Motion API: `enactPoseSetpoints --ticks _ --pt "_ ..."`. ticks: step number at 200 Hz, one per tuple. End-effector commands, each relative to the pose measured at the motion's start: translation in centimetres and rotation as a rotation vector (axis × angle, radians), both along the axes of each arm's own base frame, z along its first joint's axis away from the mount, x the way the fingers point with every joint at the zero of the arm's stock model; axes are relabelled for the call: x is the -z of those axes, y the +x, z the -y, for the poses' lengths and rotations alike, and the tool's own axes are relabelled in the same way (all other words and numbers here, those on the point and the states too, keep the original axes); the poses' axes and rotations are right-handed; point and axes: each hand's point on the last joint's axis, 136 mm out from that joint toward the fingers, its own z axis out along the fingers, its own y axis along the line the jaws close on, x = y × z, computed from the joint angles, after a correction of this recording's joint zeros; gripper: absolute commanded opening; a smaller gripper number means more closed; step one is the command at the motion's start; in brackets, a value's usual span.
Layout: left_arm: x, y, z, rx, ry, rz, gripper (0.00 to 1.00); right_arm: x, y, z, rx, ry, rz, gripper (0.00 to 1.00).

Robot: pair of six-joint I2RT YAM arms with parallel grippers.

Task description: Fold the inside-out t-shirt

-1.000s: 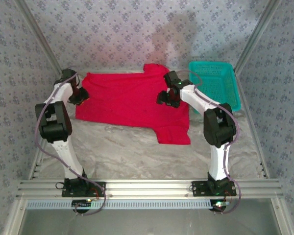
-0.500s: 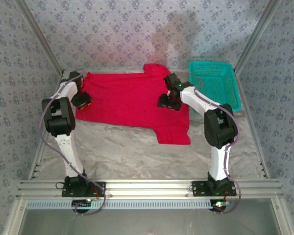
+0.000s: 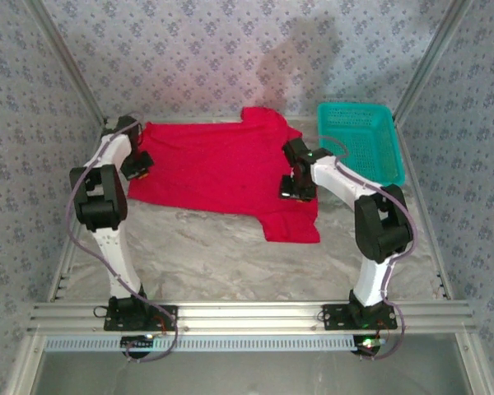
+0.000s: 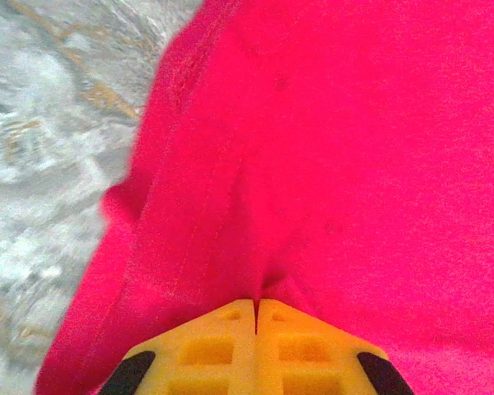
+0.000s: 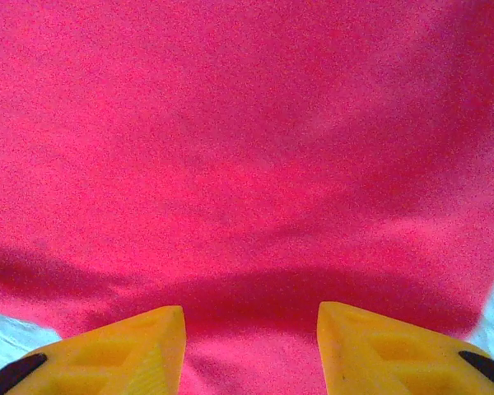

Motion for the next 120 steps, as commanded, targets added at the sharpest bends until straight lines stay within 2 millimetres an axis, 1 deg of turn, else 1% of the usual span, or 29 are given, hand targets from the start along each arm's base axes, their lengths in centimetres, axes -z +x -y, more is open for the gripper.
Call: enactPoseSetpoints --ticks 1,15,31,40,42,45,50,54,60,75,81,97,120 --pt "-6.6 -1.8 0.4 0.024 0.069 0.095 0.02 0.2 -2.6 1.6 0.017 -0.051 -0.043 0.47" --pt "-7.3 -3.4 1.1 0.028 0.076 0.128 0.02 0.9 -3.5 2.0 0.031 -0.056 -0.059 0.47" --pt "-7.1 -6.0 1.8 0.011 0.066 0.157 0.02 1.6 -4.6 2.0 0.044 -0.033 -0.093 0.46" --pt "-6.5 -7.7 2.0 -0.008 0.052 0.169 0.03 1.4 -4.5 2.0 0.049 -0.025 -0.081 0.47" --pt "-6.4 -8.0 2.2 -0.009 0.045 0.174 0.03 2.1 -5.2 2.3 0.052 -0.035 -0.102 0.47" --pt "-6.2 -8.6 2.2 -0.013 0.039 0.179 0.03 2.3 -5.5 2.4 0.054 -0.035 -0.109 0.47" --pt "-5.8 -9.8 2.3 -0.022 0.034 0.174 0.04 2.4 -5.8 2.4 0.057 -0.030 -0.115 0.48" --pt "-5.7 -10.2 2.2 -0.030 0.037 0.198 0.05 2.5 -6.1 2.4 0.057 -0.026 -0.119 0.49" --pt "-5.3 -11.4 2.1 -0.038 0.040 0.202 0.05 2.5 -6.5 2.4 0.061 -0.019 -0.127 0.50" --pt "-4.5 -14.0 1.7 -0.059 0.043 0.198 0.06 2.8 -7.7 2.3 0.064 0.013 -0.155 0.57" --pt "-3.9 -14.9 1.7 -0.069 0.031 0.187 0.08 2.9 -7.9 2.3 0.066 0.017 -0.157 0.58" --pt "-2.9 -16.2 2.0 -0.086 -0.021 0.175 0.11 3.0 -9.2 2.3 0.055 0.009 -0.177 0.62" --pt "-1.8 -16.8 2.3 -0.088 -0.049 0.134 0.13 3.4 -10.5 2.6 0.045 -0.015 -0.198 0.67"
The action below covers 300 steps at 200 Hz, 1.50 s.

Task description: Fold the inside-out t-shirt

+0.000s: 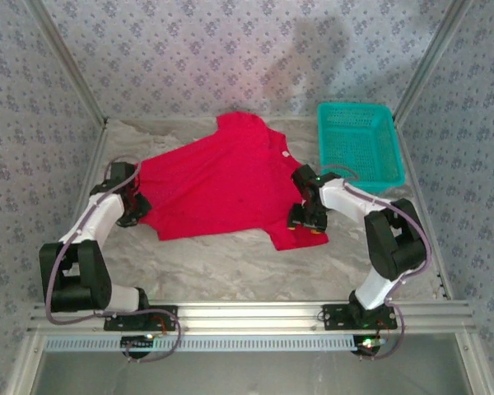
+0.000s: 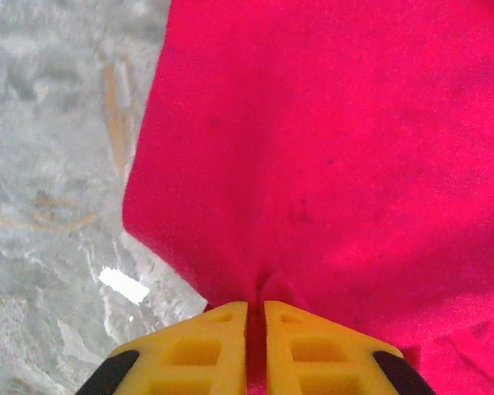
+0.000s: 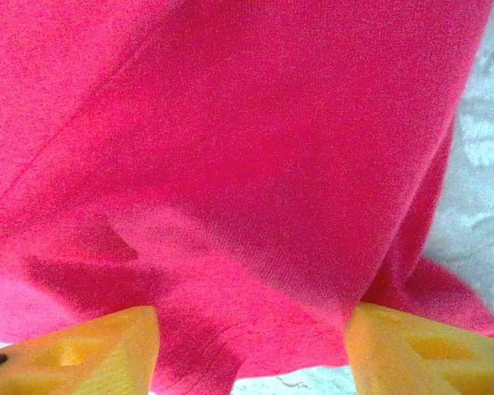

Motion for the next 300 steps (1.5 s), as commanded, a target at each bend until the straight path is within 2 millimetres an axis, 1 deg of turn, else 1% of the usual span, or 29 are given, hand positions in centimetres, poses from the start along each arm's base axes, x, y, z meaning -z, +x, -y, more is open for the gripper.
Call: enactPoseSetpoints --ticks 1,15,28,39,44,52,62,68,74,91,107,120,135,141,144,164,179,194,210,223,241,255,266,271,279,287,300 --pt "-0.2 0.7 0.5 -0.016 -0.050 0.037 0.13 -0.1 -1.9 -0.1 -0.003 0.003 -0.034 0.67" --pt "0.0 0.5 0.3 -0.022 -0.051 0.012 0.16 0.3 -2.4 0.1 0.004 -0.001 -0.041 0.68" --pt "-0.2 0.5 -0.1 -0.033 -0.056 0.002 0.28 0.8 -2.8 0.3 0.010 -0.003 -0.047 0.68" --pt "-0.6 0.5 -0.4 -0.041 -0.056 0.005 0.35 1.2 -3.0 0.3 0.010 0.004 -0.052 0.62" --pt "-0.7 0.0 -0.6 -0.044 -0.057 -0.014 0.36 1.3 -3.1 0.2 0.010 0.009 -0.055 0.56" --pt "-1.0 -0.1 -1.0 -0.053 -0.055 -0.016 0.37 1.6 -3.2 0.2 0.012 0.011 -0.063 0.43" --pt "-1.5 -0.3 -1.5 -0.062 -0.052 -0.017 0.38 1.6 -3.1 0.3 0.015 0.013 -0.063 0.18" --pt "-1.8 -0.4 -1.8 -0.071 -0.052 -0.016 0.38 1.5 -3.1 0.3 0.016 0.011 -0.061 0.07" --pt "-2.0 -0.5 -2.1 -0.077 -0.051 -0.019 0.38 1.2 -3.0 0.4 0.017 0.010 -0.054 0.00" --pt "-2.2 -0.7 -2.7 -0.096 -0.053 -0.017 0.38 0.1 -2.7 0.7 0.022 0.000 -0.024 0.00" --pt "-2.1 -0.5 -2.5 -0.101 -0.071 -0.007 0.38 -1.4 -2.0 1.5 0.036 -0.012 0.038 0.00" --pt "-1.4 -0.1 -1.9 -0.096 -0.111 -0.001 0.38 -2.7 -1.4 2.2 0.087 -0.006 0.092 0.00" --pt "-0.5 0.6 -1.2 -0.093 -0.151 0.003 0.38 -3.6 -1.1 2.8 0.122 0.013 0.121 0.00" --pt "0.1 0.5 -1.0 -0.094 -0.167 -0.015 0.38 -3.8 -1.0 3.1 0.138 0.017 0.132 0.00" --pt "0.1 1.1 -1.0 -0.093 -0.170 0.004 0.38 -4.0 -1.0 3.2 0.146 0.019 0.138 0.00" --pt "1.4 2.2 -1.1 -0.100 -0.174 -0.006 0.40 -5.0 -0.7 4.5 0.207 0.019 0.186 0.00" --pt "2.1 4.0 -1.8 -0.103 -0.147 0.003 0.41 -6.0 -0.6 6.0 0.285 0.014 0.249 0.00" --pt "2.5 6.7 -2.9 -0.100 -0.111 0.005 0.41 -6.8 -0.5 7.3 0.344 0.031 0.302 0.00" --pt "3.1 9.9 -3.1 -0.075 -0.109 -0.016 0.39 -6.9 -0.6 8.2 0.383 0.039 0.309 0.00" --pt "4.0 12.2 -3.3 -0.070 -0.120 -0.039 0.38 -6.8 -0.6 8.6 0.395 0.034 0.300 0.00" --pt "4.8 15.1 -2.9 -0.048 -0.155 -0.046 0.37 -6.5 -0.2 8.6 0.398 0.036 0.300 0.00" --pt "4.5 17.0 -2.6 -0.022 -0.168 -0.028 0.37 -6.5 0.6 8.6 0.400 0.032 0.318 0.00" --pt "3.3 18.3 -2.0 0.007 -0.183 0.003 0.36 -6.3 0.8 7.9 0.389 0.043 0.317 0.00" --pt "2.8 17.9 -1.7 0.017 -0.186 -0.013 0.36 -6.3 0.9 7.6 0.381 0.046 0.316 0.00" --pt "1.5 17.7 -1.2 0.037 -0.177 0.002 0.34 -6.3 1.1 7.2 0.367 0.044 0.314 0.00" --pt "0.2 16.9 -0.8 0.053 -0.161 0.016 0.32 -6.3 1.3 6.6 0.347 0.039 0.314 0.00" --pt "-1.9 14.5 -0.2 0.072 -0.126 0.030 0.30 -6.1 1.6 5.9 0.329 0.038 0.303 0.00"
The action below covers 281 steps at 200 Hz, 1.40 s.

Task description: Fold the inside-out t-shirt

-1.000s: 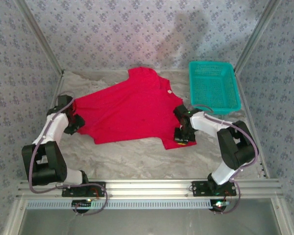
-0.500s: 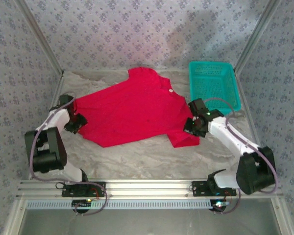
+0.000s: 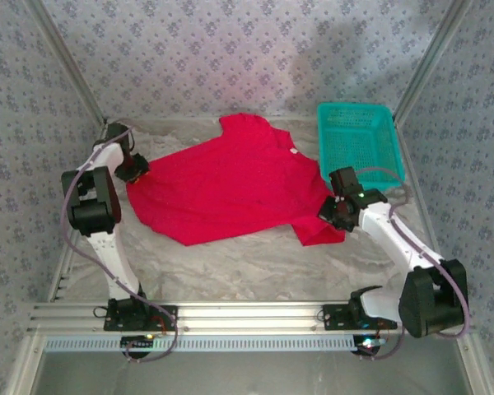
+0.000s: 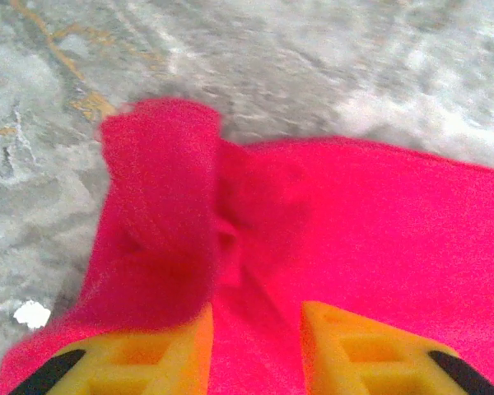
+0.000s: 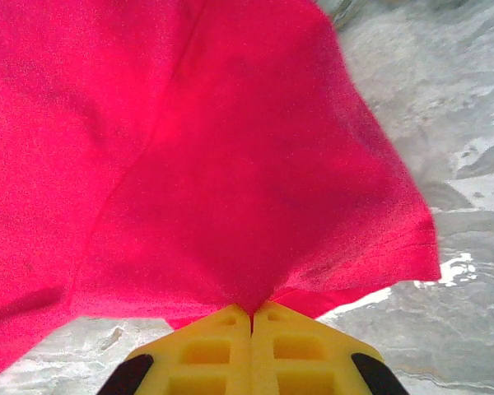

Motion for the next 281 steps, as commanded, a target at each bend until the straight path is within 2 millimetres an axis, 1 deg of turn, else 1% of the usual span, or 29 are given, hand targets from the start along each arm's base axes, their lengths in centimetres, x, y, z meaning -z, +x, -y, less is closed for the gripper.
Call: enactPoseSetpoints --ticks 1,16,27,37,52,67,75,96,113,133,180,218,250,281 --pt "-4.7 -3.6 2.0 0.074 0.030 0.015 0.30 -0.3 1.0 -0.9 -0.004 -0.012 0.009 0.00" --pt "-6.2 -7.5 2.9 0.085 0.057 0.002 0.31 0.1 1.2 -1.4 -0.014 -0.005 -0.001 0.00" --pt "-6.6 -10.6 4.0 0.098 0.054 -0.006 0.34 0.3 1.4 -1.6 -0.020 -0.002 -0.002 0.00" --pt "-6.5 -13.3 4.9 0.096 0.036 -0.007 0.34 0.3 1.7 -1.8 -0.027 0.003 -0.001 0.00" --pt "-5.7 -16.4 6.5 0.086 -0.053 0.015 0.35 0.3 2.1 -2.1 -0.040 0.002 -0.002 0.00" --pt "-4.7 -18.8 7.8 0.070 -0.132 0.036 0.37 0.2 2.4 -2.2 -0.054 0.003 -0.002 0.00" --pt "-4.4 -19.1 8.1 0.063 -0.159 0.072 0.37 0.1 2.6 -2.3 -0.058 0.002 -0.002 0.00" --pt "-2.9 -20.8 8.6 0.040 -0.194 0.075 0.38 -0.1 2.7 -2.3 -0.063 0.004 0.003 0.00" --pt "-1.8 -21.6 8.5 0.029 -0.192 0.054 0.38 -0.2 2.6 -2.4 -0.068 0.005 0.003 0.00" --pt "-1.1 -21.8 8.0 0.029 -0.164 0.047 0.38 -0.2 2.5 -2.4 -0.070 0.007 0.001 0.00" --pt "-1.4 -20.8 6.4 0.043 -0.068 0.086 0.40 -0.4 2.4 -2.3 -0.073 0.007 -0.001 0.00" --pt "-1.3 -19.9 5.4 0.025 -0.064 0.104 0.40 -0.7 2.5 -2.4 -0.077 0.010 0.003 0.00" --pt "-1.5 -19.0 6.0 0.022 -0.107 0.143 0.37 -0.9 2.6 -2.4 -0.078 0.010 0.008 0.00" --pt "-0.7 -18.9 6.2 0.024 -0.123 0.132 0.35 -0.9 2.6 -2.4 -0.078 0.016 0.008 0.00"
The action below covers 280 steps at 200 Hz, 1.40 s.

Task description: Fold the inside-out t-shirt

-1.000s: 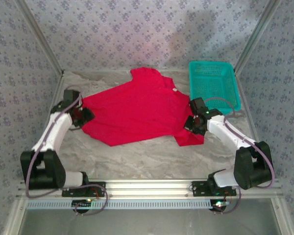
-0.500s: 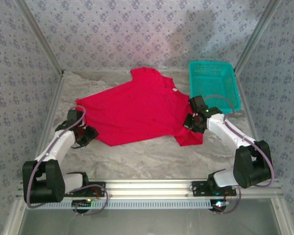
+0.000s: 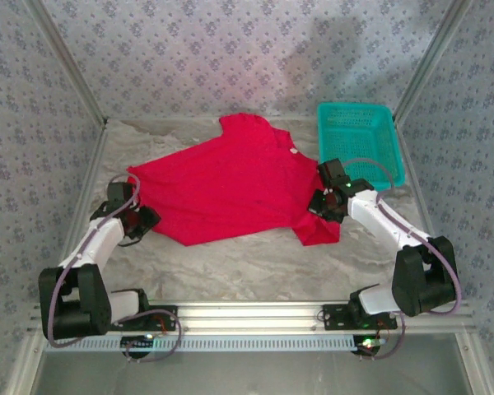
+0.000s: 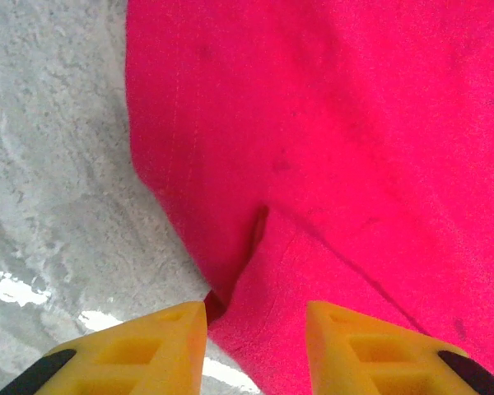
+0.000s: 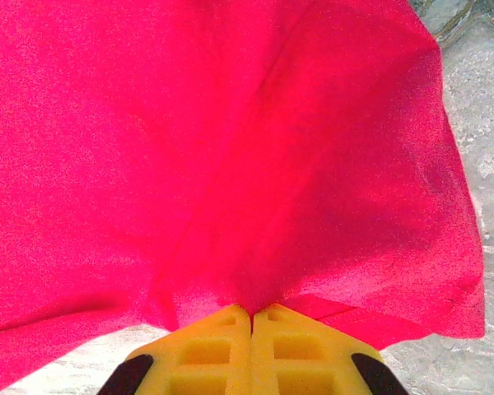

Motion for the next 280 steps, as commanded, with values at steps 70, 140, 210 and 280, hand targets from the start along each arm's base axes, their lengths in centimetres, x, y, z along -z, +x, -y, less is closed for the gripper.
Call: enactPoseSetpoints --ticks 70,140,210,280 --pt "1.0 0.7 0.5 0.010 -0.040 0.003 0.27 -0.7 0.1 0.0 -0.006 0.021 -0.006 0.00" --pt "0.6 0.5 0.5 0.013 -0.037 0.004 0.00 -0.7 0.2 0.2 0.005 0.032 -0.007 0.00" --pt "-12.7 3.7 0.8 0.030 0.017 0.167 0.00 -5.1 2.6 0.2 0.023 0.049 0.104 0.00" --pt "-30.8 9.6 0.9 0.104 0.090 0.490 0.00 -20.2 8.2 1.8 0.070 0.109 0.446 0.00"
